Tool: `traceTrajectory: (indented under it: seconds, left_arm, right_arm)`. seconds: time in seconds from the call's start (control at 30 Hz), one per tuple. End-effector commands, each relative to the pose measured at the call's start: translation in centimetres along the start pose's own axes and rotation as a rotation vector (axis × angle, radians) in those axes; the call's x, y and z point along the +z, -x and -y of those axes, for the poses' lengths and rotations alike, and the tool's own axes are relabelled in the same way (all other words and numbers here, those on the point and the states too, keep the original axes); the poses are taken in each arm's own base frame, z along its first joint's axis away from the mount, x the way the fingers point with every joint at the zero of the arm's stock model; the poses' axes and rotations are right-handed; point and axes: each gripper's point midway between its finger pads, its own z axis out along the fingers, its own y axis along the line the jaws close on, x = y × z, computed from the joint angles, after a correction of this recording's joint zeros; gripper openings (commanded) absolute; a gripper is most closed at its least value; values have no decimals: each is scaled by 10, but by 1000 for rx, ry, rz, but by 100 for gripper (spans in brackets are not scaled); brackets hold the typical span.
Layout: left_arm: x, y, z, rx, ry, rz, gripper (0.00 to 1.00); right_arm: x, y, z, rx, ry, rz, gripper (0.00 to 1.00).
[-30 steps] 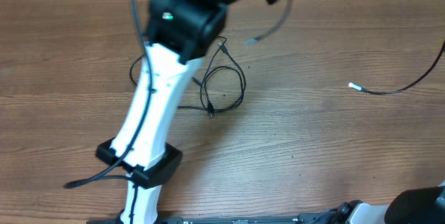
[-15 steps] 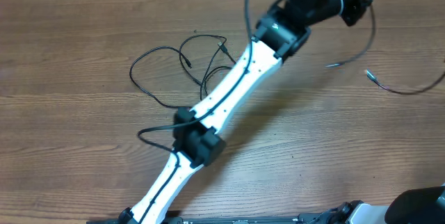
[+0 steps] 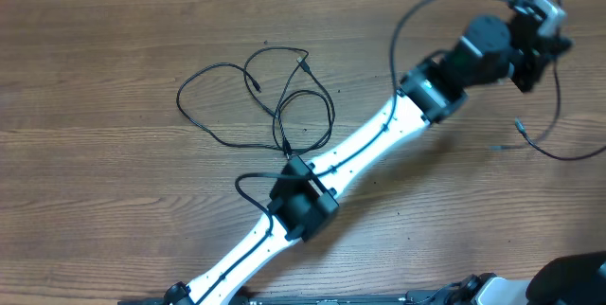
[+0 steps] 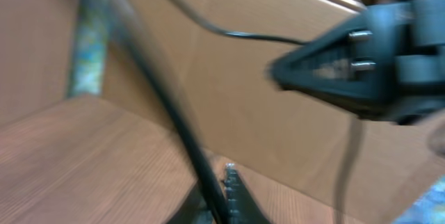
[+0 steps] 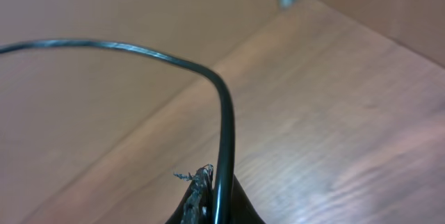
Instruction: Untangle cables
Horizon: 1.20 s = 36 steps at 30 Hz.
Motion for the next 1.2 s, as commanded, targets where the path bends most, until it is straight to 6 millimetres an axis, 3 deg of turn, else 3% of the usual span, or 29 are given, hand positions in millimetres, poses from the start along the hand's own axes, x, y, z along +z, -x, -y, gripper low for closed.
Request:
traceTrajectory:
  seconds: [0.0, 0.03, 0.07, 0.23, 0.4, 0.5, 0.6, 0.67, 0.73, 0.83, 0.9, 1.0, 1.17]
  left_arm:
    - [6, -4, 16, 28, -11, 5, 60]
    - [7, -5, 17, 27, -12, 3, 97]
    - [7, -6, 17, 26, -11, 2, 100]
    - [2, -8, 3, 16, -3, -24, 100]
    - [-14, 2, -7, 17, -103, -55, 100]
    - [-27, 9, -15, -1, -160, -73, 100]
    - [-36, 15, -28, -71, -171, -85, 100]
    - [-39, 15, -35, -109, -159, -94, 100]
    - [-40, 13, -37, -115, -155, -100, 100]
    - [-40, 13, -35, -115, -166, -104, 100]
    - [-41, 13, -33, -114, -177, -109, 100]
    - [-44, 15, -33, -112, -192, -112, 100]
    - [-67, 38, -61, -112, -117, -115, 100]
  right_arm:
    - [6, 2, 26, 2, -95, -1, 5]
    - [6, 2, 26, 1, -95, -1, 5]
    - [6, 2, 26, 1, -95, 0, 5]
    - [6, 3, 26, -2, -93, 5, 4]
    - [6, 4, 26, -3, -94, 7, 4]
    - [6, 6, 25, -7, -92, 15, 23]
    - [6, 6, 25, -7, -92, 16, 12]
    - [6, 6, 25, -7, -92, 16, 15]
    - [6, 6, 25, -7, -92, 15, 45]
    - [6, 6, 25, -6, -91, 14, 78]
    - [6, 5, 24, -5, -88, 10, 86]
    - [6, 2, 22, -4, -71, -2, 91]
    - [9, -8, 4, -49, 25, -43, 93]
